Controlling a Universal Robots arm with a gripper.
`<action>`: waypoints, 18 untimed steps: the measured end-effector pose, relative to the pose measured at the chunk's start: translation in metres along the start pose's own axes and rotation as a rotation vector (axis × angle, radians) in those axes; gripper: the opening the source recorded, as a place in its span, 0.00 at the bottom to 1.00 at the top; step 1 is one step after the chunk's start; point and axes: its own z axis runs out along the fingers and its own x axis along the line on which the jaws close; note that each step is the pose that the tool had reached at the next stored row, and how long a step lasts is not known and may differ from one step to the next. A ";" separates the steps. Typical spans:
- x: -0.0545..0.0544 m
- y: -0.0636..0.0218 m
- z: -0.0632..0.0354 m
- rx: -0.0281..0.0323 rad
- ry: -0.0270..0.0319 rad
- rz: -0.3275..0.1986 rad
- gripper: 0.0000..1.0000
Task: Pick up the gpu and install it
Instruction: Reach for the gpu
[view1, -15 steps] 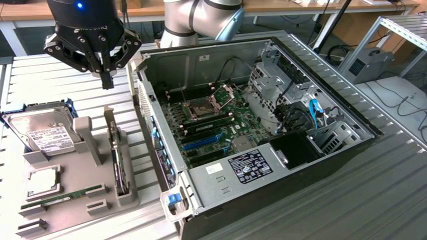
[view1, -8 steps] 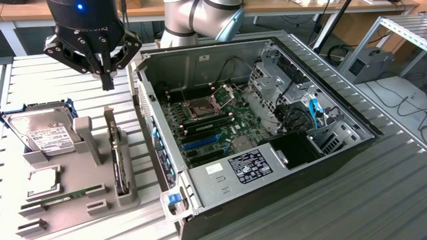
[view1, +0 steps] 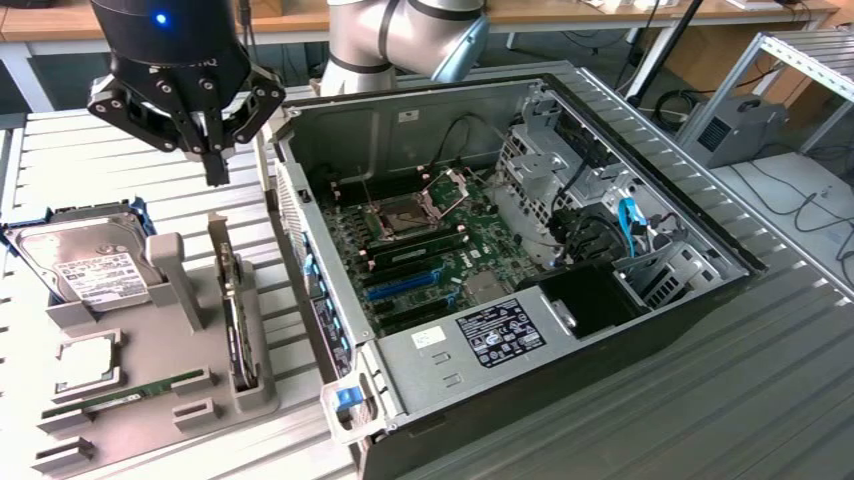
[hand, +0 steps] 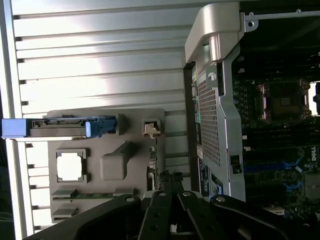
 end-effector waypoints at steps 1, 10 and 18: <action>0.000 -0.0009 0.0000 0.0000 0.0000 0.000 0.11; 0.000 -0.0062 0.0000 0.0000 0.0001 0.000 0.11; -0.001 -0.0105 0.0000 0.0000 0.0000 0.000 0.11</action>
